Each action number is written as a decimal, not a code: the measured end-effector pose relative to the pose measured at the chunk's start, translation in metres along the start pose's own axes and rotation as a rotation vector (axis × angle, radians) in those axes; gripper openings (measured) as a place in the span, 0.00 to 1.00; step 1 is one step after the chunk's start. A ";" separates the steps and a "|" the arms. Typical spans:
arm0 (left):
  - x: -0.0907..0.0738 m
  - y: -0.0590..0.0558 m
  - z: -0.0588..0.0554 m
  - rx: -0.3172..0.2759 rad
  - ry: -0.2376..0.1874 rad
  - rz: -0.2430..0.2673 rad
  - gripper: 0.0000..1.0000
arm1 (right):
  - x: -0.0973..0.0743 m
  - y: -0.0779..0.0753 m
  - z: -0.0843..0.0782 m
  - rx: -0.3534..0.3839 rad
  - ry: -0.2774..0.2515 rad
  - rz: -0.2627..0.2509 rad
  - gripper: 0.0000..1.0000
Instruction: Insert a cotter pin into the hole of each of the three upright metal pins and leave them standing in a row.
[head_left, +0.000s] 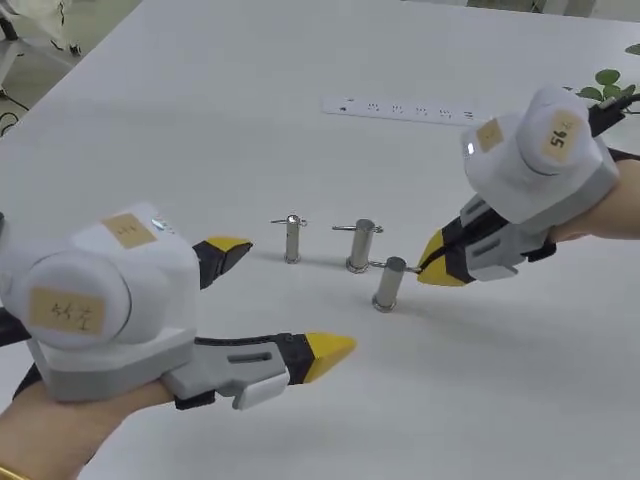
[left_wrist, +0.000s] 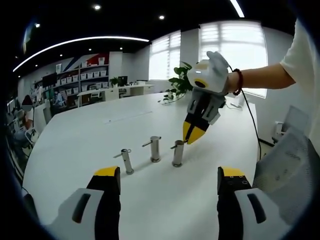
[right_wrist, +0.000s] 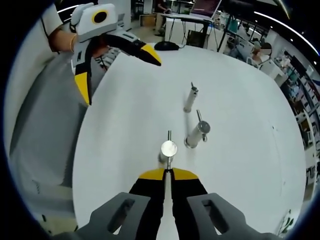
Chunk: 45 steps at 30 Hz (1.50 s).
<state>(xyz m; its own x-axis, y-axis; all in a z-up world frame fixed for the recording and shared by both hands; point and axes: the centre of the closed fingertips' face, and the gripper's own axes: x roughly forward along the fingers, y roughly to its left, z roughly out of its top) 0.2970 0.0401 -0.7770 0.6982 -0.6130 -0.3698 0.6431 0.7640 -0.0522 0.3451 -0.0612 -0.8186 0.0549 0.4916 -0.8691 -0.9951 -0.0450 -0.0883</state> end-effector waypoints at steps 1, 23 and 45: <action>0.000 0.000 0.000 -0.001 -0.001 0.001 0.79 | 0.000 -0.001 0.000 0.001 -0.001 -0.001 0.05; -0.001 0.003 0.002 -0.005 -0.005 0.004 0.79 | 0.006 -0.001 0.012 0.084 -0.037 0.003 0.16; -0.003 0.006 0.004 -0.013 -0.021 0.023 0.79 | 0.020 -0.002 0.023 0.135 -0.145 -0.016 0.16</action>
<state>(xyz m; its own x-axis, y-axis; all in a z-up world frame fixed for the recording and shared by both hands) 0.3006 0.0458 -0.7722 0.7193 -0.5992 -0.3515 0.6226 0.7805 -0.0562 0.3464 -0.0314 -0.8242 0.0676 0.6121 -0.7879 -0.9968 0.0759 -0.0266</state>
